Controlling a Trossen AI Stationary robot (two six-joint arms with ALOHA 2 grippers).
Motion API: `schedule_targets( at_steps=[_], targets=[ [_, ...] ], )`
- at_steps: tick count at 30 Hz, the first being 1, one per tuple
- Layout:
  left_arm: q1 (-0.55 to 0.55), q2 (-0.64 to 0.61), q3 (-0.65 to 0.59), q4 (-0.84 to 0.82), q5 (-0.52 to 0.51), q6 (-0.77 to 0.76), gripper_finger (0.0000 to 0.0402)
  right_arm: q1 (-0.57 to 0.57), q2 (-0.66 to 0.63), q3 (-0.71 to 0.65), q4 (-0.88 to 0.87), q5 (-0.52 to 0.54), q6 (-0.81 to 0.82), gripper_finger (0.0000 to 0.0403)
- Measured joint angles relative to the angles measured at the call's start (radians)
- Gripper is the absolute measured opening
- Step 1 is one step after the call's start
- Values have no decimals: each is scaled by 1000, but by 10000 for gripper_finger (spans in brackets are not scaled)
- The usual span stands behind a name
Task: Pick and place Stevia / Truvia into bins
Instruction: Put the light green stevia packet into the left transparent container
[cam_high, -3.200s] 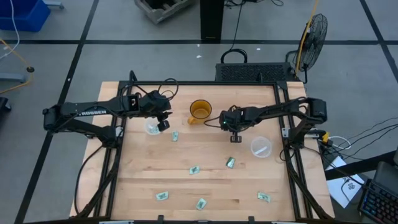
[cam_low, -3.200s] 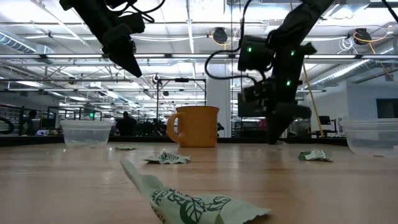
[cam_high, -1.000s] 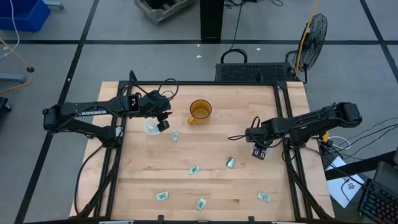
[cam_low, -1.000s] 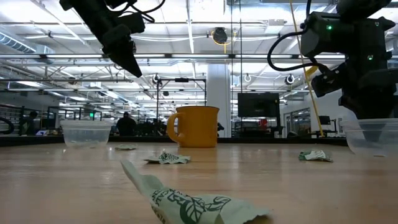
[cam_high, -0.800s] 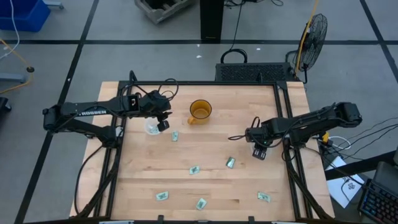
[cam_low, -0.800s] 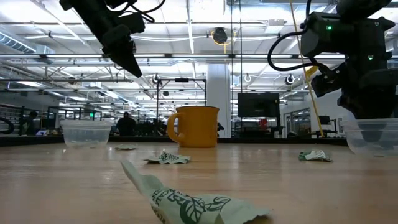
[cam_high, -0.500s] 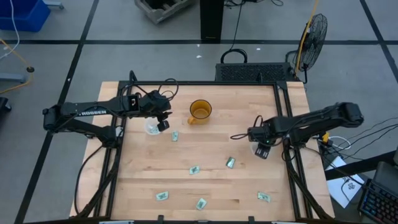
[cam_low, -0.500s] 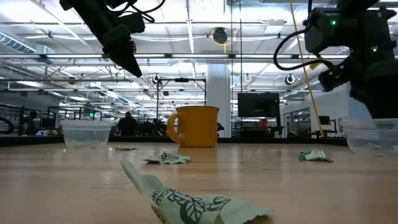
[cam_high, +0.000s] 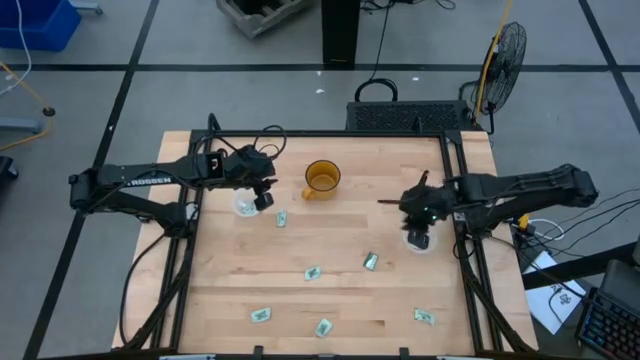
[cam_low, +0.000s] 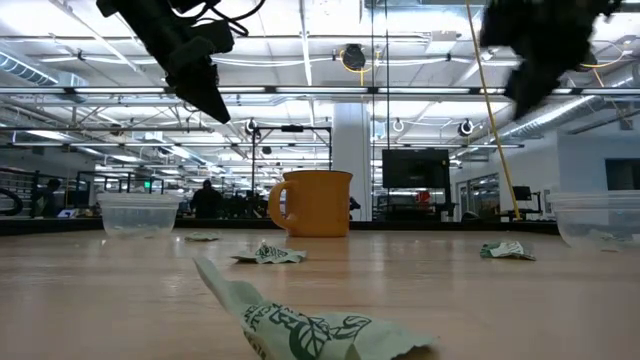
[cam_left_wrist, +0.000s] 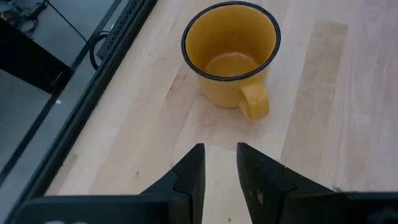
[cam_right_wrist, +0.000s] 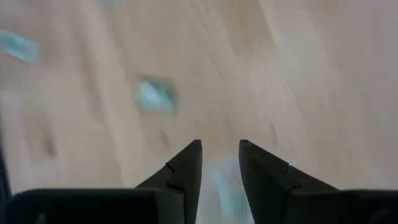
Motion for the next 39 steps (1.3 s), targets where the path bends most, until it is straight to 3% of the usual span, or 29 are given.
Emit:
schedule_targets(
  at_steps=[6, 10, 14, 19, 24, 39],
  targets=[
    [0, 30, -9, 10, 125, 5, 99, 0, -27, -59, 545, -1, -405, 98],
    [-8, 84, -45, 61, 203, 65, 99, -3, -20, -97, 760, 5, -587, 98],
    [-37, 175, -62, 64, 196, 139, 99, -20, -19, -129, 826, 11, -700, 97],
    [-80, 296, -63, 66, 195, 190, 99, -43, -19, -166, 853, 127, -715, 96],
    [-106, 380, -63, 66, 120, 190, 99, -74, -19, -192, 856, 159, -760, 95],
    [-110, 455, -62, 114, 71, 197, 99, -94, -19, -235, 890, 160, -846, 95]
  ],
)
